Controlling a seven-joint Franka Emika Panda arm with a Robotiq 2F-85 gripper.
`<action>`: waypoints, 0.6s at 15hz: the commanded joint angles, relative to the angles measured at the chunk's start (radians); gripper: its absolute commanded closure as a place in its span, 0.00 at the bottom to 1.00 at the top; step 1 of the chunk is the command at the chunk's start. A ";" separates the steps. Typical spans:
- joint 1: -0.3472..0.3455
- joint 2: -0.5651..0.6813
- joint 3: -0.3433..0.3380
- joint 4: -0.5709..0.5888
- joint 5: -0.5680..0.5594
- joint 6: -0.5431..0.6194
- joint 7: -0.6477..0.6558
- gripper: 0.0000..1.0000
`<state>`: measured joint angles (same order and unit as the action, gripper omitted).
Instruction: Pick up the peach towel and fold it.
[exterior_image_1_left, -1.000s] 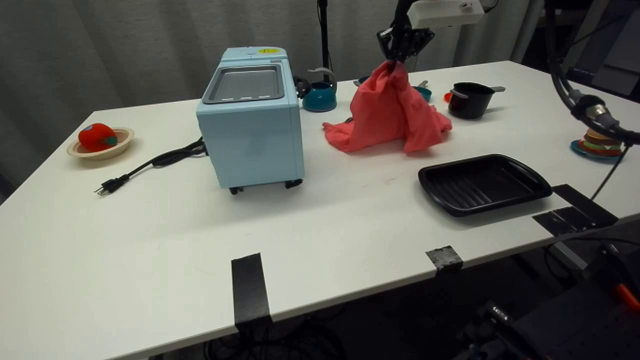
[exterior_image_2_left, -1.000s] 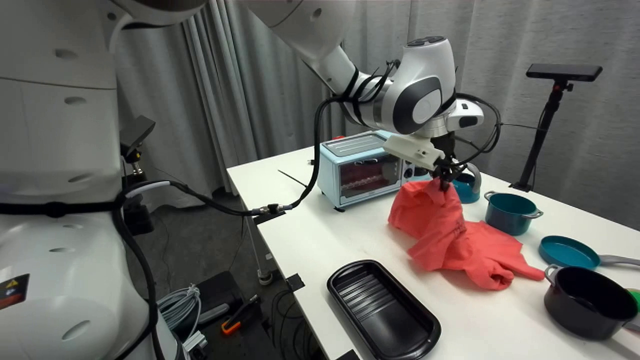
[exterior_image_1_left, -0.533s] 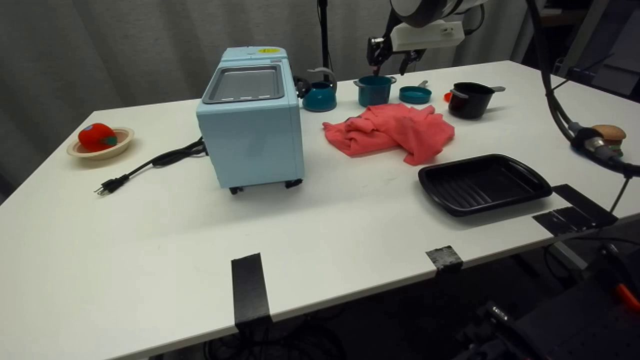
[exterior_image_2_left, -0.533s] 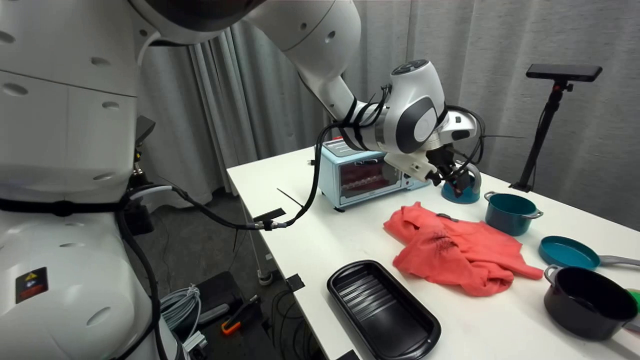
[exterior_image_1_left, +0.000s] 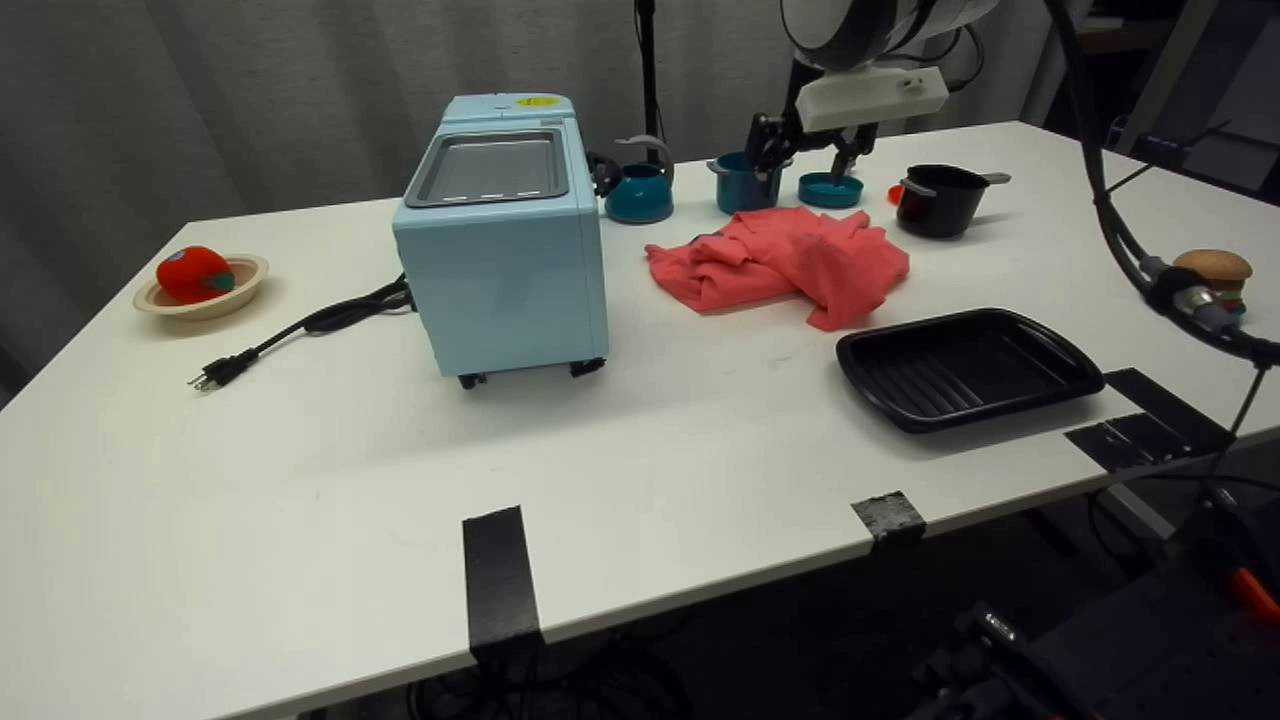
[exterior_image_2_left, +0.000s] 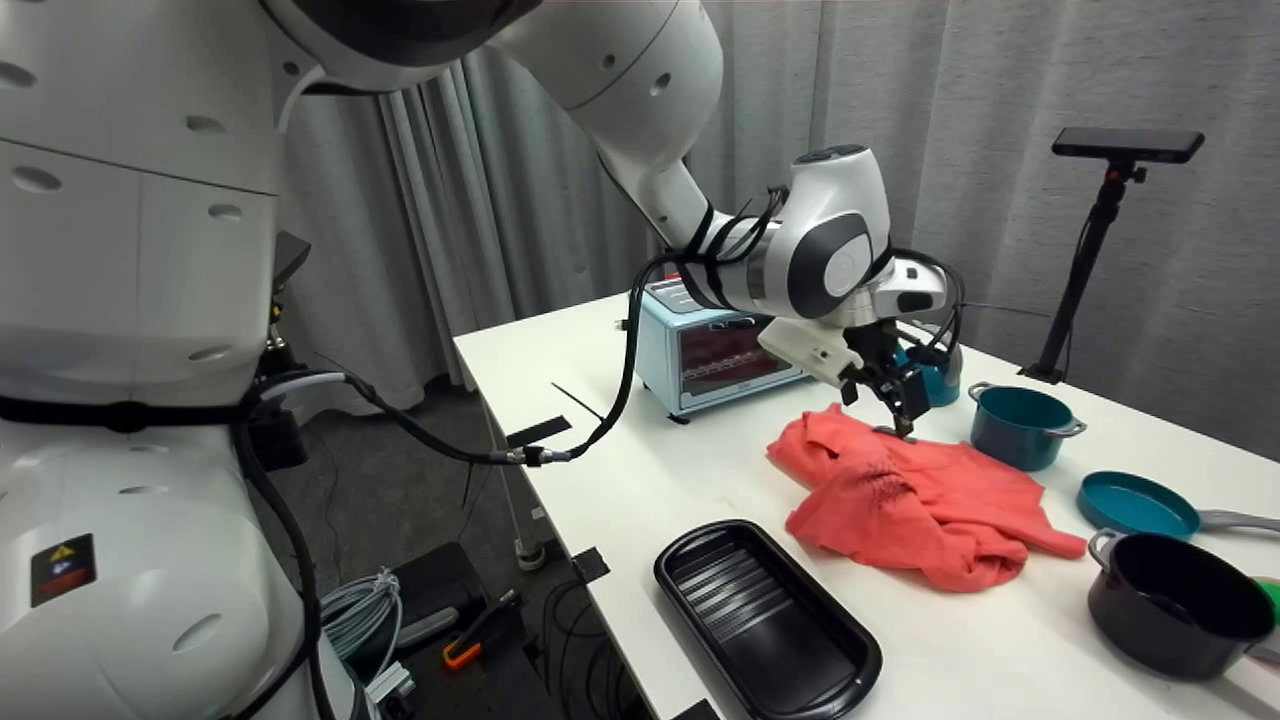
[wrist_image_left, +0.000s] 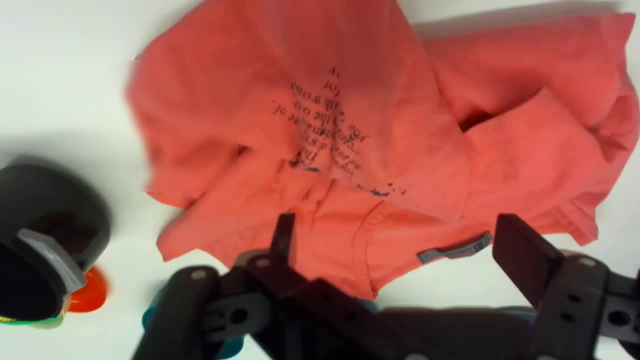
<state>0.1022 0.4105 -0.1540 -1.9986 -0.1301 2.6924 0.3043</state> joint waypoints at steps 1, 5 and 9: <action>-0.049 0.022 0.064 0.006 0.068 -0.053 -0.079 0.00; -0.062 0.083 0.084 0.022 0.101 -0.094 -0.102 0.00; -0.058 0.139 0.071 0.026 0.095 -0.125 -0.087 0.00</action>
<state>0.0609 0.5134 -0.0896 -1.9975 -0.0486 2.6096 0.2389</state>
